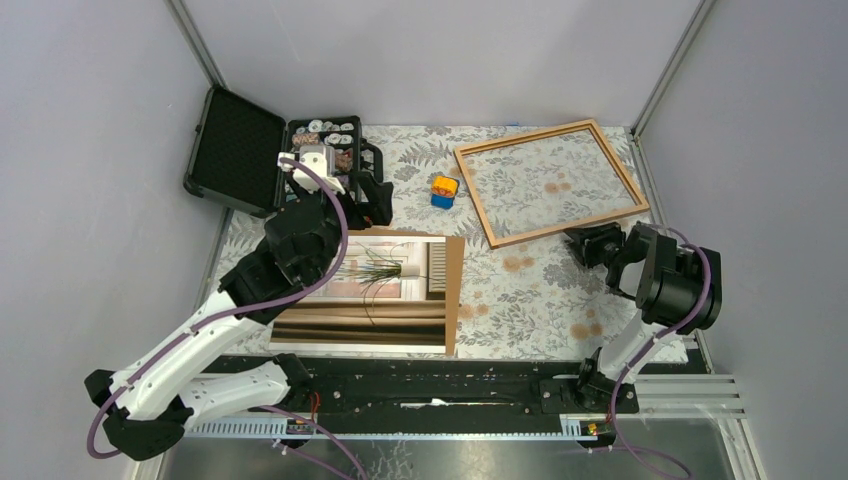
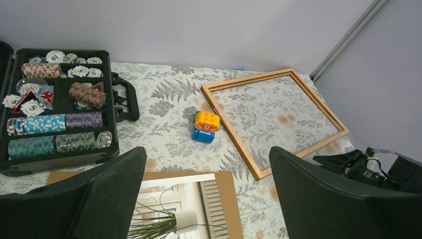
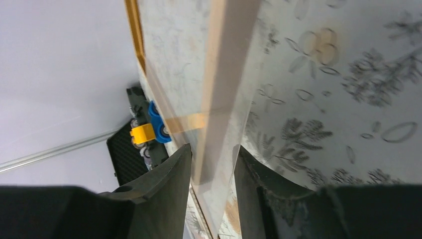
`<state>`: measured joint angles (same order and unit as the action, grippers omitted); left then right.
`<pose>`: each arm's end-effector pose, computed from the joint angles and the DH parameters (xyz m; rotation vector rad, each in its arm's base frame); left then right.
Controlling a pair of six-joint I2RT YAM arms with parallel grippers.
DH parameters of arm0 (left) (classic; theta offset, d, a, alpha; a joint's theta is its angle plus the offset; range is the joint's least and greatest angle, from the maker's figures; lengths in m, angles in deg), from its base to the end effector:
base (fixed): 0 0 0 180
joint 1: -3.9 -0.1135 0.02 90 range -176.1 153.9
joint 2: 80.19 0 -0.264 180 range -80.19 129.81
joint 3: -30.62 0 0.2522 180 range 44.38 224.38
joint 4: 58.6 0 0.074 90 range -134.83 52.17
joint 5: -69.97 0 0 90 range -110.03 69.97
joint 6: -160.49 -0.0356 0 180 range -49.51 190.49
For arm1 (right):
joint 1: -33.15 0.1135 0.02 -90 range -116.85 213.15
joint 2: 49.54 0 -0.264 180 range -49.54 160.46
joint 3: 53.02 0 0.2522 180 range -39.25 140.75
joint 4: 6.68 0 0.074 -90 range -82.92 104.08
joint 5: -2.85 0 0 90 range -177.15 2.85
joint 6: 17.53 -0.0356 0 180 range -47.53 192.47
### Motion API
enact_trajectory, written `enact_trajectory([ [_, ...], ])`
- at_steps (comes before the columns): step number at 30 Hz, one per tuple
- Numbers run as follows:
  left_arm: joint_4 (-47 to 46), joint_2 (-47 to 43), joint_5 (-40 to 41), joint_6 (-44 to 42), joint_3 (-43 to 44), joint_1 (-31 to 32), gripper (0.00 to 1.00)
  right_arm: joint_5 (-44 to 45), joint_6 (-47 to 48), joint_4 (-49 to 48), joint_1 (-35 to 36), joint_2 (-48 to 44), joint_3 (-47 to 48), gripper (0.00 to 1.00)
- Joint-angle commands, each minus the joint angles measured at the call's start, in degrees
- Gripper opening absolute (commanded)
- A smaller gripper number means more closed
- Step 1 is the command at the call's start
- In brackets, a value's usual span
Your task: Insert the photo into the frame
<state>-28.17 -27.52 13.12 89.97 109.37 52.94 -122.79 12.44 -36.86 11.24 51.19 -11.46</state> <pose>0.1392 -0.1307 0.4264 -0.0185 1.6524 -0.4393 0.2753 -0.0884 0.1064 1.0786 1.8497 1.0440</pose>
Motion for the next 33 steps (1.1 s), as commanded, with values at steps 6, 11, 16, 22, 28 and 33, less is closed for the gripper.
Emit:
enact_trajectory([
  [6, -2.1, 1.5, -0.3, 0.0, 0.1, -0.3, 0.99, -1.5, -6.3, -17.0, -0.4, 1.3, 1.7, 0.33],
  [11, -2.1, 2.1, -0.1, -0.1, 0.1, -0.4, 0.99, -0.8, -9.9, -24.7, -0.2, 6.8, 3.9, 0.36],
  [16, -2.1, 3.0, 0.6, -0.3, 0.1, -0.4, 0.99, 1.6, -9.6, -26.8, 0.7, 10.6, 6.6, 0.39],
  [22, -1.8, 3.2, 0.9, -0.3, 0.6, -0.4, 0.99, 4.8, -8.0, -27.1, 1.7, 13.2, 8.9, 0.39],
  [28, 4.7, 7.0, -0.7, 2.5, 7.9, -0.4, 0.99, 6.4, -7.9, -30.3, 1.7, 13.1, 6.8, 0.19],
  [33, 2.6, 9.3, -0.6, 1.0, 5.8, -0.5, 0.99, 5.5, -7.8, -33.4, 1.7, 13.1, 5.3, 0.03],
])
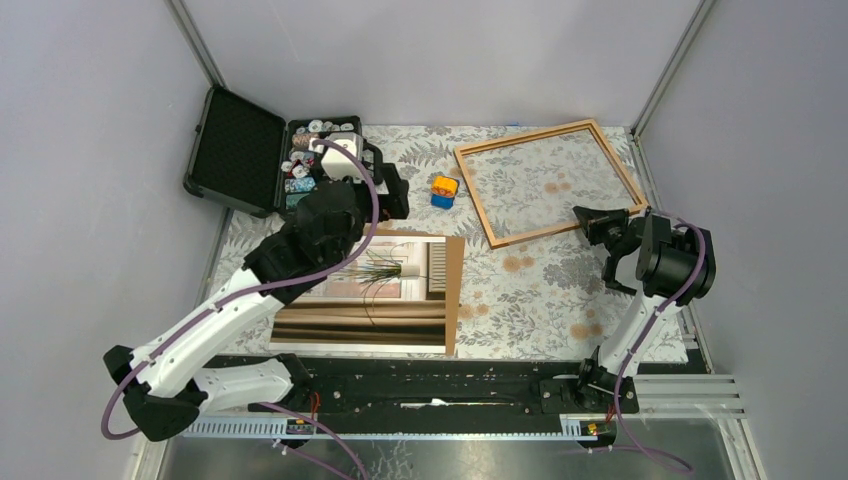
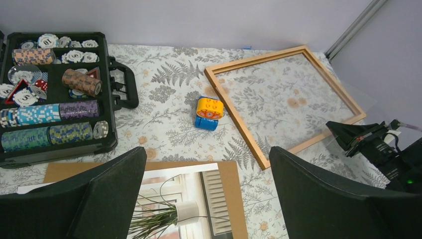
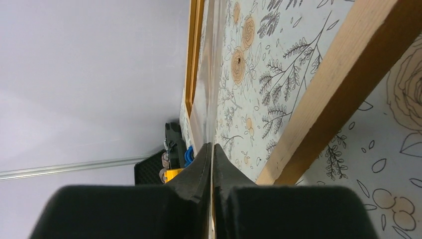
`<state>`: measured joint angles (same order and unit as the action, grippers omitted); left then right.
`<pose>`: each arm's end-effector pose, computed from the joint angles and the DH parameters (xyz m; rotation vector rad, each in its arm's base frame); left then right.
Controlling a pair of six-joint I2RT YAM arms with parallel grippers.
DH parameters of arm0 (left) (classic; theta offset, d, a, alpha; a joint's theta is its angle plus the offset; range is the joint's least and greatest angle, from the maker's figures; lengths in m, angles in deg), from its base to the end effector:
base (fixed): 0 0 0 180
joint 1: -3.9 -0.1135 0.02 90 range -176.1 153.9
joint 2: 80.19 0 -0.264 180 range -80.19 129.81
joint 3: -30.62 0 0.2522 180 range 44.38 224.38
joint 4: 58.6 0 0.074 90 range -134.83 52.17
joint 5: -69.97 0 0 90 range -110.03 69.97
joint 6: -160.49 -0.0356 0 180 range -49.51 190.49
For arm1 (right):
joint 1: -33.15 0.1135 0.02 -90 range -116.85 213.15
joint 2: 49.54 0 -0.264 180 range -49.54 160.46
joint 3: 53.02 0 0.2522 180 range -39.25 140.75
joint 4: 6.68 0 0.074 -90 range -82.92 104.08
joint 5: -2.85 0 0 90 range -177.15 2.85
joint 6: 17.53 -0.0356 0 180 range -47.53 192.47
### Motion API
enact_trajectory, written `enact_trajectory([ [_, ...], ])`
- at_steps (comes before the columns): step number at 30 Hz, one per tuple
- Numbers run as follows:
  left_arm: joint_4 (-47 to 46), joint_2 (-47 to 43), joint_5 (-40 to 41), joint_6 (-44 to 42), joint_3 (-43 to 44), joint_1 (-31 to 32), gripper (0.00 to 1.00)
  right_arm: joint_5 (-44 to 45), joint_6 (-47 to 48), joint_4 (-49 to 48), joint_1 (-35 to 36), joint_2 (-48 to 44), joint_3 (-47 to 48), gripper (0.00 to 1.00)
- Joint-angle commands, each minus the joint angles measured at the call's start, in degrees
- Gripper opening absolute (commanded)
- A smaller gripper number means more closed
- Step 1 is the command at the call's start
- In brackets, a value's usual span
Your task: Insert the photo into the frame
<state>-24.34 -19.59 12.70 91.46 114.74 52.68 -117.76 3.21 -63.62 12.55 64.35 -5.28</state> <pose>0.1619 -0.1556 0.4248 0.0072 1.7444 -0.3943 0.3173 -0.0999 0.1075 0.9674 1.5589 1.0720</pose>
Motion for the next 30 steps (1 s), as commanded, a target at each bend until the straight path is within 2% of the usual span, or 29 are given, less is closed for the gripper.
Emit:
enact_trajectory([
  [1, -1.7, 1.6, 0.1, -1.1, -0.1, -0.2, 0.99, 0.2, 1.6, -7.1, 0.4, 0.0, -1.0, 0.0],
  [9, -3.8, -0.9, 0.1, -0.9, -5.9, -2.9, 0.99, -0.3, 2.6, -11.5, 0.4, -0.1, -1.6, 0.0],
  [30, -3.6, -1.0, -4.6, 1.1, -6.5, -6.5, 0.99, 0.6, 1.1, -18.3, 0.5, 4.6, 1.9, 0.0],
])
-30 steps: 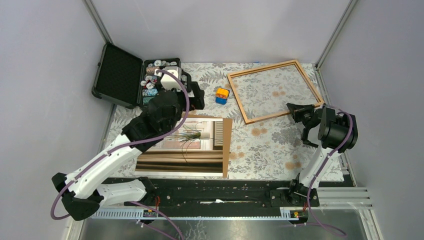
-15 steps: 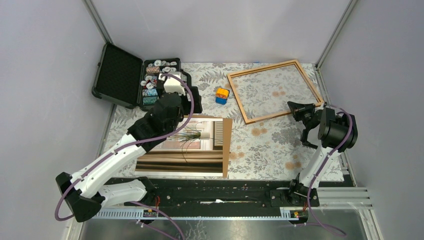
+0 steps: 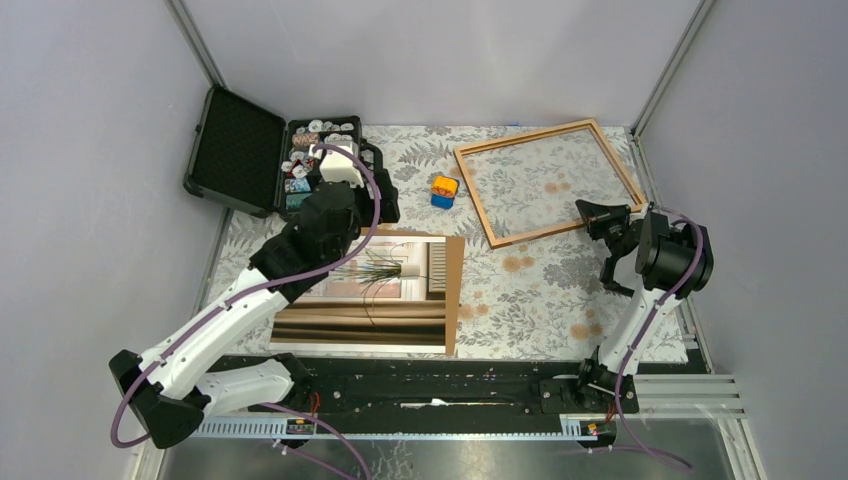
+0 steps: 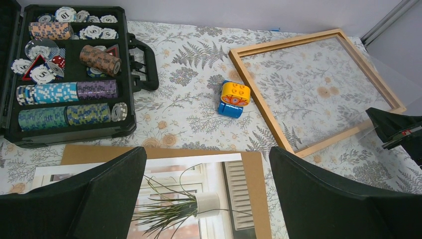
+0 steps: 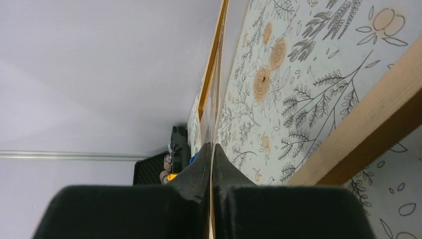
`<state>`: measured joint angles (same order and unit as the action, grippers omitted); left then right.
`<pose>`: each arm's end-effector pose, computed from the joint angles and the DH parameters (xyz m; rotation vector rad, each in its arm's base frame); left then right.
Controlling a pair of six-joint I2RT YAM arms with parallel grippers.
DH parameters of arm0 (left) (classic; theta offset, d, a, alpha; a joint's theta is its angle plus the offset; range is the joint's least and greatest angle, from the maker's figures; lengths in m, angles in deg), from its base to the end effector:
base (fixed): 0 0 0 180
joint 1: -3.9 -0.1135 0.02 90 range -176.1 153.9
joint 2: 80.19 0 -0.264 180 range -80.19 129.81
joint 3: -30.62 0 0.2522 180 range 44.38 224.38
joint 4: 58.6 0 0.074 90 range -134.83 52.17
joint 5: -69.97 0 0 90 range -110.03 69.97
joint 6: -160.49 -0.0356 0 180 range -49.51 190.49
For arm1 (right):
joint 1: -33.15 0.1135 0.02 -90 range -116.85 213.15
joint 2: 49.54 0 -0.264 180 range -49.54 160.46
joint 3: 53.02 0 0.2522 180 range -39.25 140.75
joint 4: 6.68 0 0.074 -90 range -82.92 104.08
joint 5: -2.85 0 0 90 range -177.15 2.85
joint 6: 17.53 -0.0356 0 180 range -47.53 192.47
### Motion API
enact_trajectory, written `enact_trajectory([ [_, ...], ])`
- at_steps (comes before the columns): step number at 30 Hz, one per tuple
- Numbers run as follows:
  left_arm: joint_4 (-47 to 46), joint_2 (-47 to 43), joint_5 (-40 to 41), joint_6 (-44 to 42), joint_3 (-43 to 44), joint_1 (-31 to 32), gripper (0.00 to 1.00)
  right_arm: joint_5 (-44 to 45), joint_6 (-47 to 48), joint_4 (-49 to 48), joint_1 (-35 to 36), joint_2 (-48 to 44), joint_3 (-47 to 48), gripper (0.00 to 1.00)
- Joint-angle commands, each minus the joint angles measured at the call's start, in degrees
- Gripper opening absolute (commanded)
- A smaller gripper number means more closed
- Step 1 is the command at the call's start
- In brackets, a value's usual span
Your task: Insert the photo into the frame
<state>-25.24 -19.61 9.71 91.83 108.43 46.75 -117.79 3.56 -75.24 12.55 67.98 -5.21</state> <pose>0.1821 -0.1448 0.3890 -0.0170 1.8254 -0.3124 0.3191 -0.1005 0.1090 0.8411 1.4730 1.0665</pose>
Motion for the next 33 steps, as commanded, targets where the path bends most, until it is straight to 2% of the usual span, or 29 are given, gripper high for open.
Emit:
enact_trajectory([
  [1, -2.8, -0.9, -1.8, 0.8, -0.2, -0.7, 0.99, 0.7, 0.8, -6.7, 0.5, 1.2, 1.9, 0.0],
  [22, -2.7, -0.5, -3.2, 1.3, -0.3, -1.3, 0.99, 3.1, 1.3, -5.8, 0.6, 3.9, 4.1, 0.0],
  [33, -2.7, -0.3, -4.4, 1.8, -0.3, -1.8, 0.99, 6.3, -4.2, -6.9, 0.8, 6.0, 3.8, 0.0],
])
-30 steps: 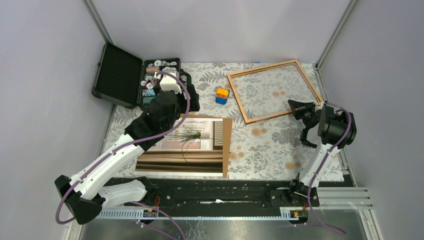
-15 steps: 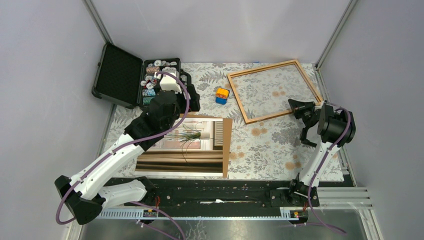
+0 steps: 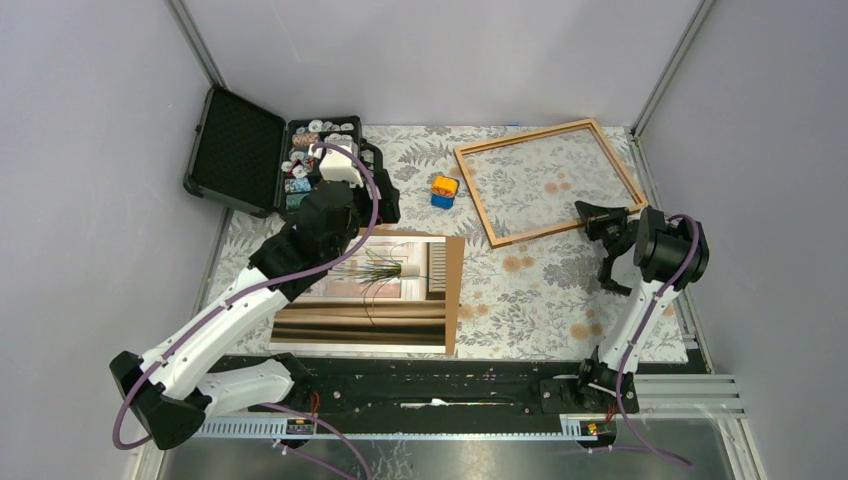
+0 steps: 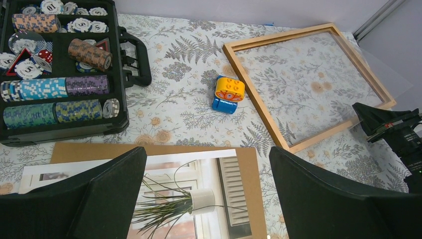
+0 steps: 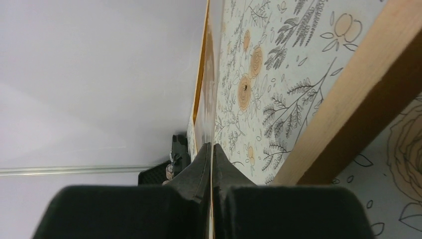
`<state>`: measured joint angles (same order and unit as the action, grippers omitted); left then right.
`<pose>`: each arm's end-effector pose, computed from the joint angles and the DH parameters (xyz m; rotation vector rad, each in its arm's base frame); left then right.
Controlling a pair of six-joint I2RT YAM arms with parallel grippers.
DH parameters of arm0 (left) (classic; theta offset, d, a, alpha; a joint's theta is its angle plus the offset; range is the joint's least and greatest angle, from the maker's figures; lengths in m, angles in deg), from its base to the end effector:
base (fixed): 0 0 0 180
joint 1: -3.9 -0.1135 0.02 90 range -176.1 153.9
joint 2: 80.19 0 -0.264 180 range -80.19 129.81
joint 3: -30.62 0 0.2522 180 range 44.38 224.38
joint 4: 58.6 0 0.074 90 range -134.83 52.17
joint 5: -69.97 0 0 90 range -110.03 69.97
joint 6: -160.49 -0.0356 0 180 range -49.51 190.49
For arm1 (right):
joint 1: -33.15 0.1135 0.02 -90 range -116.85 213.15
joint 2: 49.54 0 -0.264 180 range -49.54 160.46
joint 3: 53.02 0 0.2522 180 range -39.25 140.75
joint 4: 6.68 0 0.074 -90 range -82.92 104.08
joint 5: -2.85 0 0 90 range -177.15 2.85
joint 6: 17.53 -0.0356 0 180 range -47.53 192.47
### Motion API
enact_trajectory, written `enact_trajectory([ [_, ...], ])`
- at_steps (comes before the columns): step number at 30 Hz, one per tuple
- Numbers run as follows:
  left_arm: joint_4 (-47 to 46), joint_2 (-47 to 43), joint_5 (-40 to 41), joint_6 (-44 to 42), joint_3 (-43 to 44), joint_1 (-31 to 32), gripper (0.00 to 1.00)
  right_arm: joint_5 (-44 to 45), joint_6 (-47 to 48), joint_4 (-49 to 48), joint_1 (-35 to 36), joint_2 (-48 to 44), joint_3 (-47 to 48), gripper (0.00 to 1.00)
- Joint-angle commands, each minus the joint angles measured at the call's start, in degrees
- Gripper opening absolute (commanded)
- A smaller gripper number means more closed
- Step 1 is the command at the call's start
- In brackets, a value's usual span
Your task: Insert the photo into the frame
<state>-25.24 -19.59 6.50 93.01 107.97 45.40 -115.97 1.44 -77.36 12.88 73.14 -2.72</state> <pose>0.1853 -0.1427 0.3859 -0.0153 1.8439 -0.3544 0.3287 -0.1031 0.0922 0.8959 1.4538 1.0741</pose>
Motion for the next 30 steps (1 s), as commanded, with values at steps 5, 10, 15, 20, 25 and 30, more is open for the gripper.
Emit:
enact_trajectory([
  [5, -2.7, 0.1, -1.6, 0.9, 0.0, -0.9, 0.99, 6.1, -5.6, -7.1, 1.1, 2.8, 1.0, 0.0],
  [10, -2.6, 0.1, -2.6, 1.4, 0.0, -1.2, 0.99, 8.9, -6.2, -7.0, 2.2, 2.5, 0.0, 0.0],
  [15, -2.6, 0.0, -3.1, 1.6, 0.1, -1.4, 0.99, 10.4, -8.3, -8.3, 2.9, 2.7, -0.6, 0.0],
  [20, -2.7, -0.2, -3.5, 1.7, 0.0, -1.6, 0.99, 12.5, -12.7, -11.2, 3.1, 3.9, -1.5, 0.0],
  [25, -2.6, -0.3, -3.8, 1.9, 0.0, -1.7, 0.99, 12.9, -15.1, -11.7, 3.2, 4.8, -1.1, 0.0],
  [30, -2.7, -0.3, -4.2, 2.1, 0.0, -1.9, 0.99, 12.9, -16.4, -11.9, 3.5, 4.1, -0.9, 0.0],
])
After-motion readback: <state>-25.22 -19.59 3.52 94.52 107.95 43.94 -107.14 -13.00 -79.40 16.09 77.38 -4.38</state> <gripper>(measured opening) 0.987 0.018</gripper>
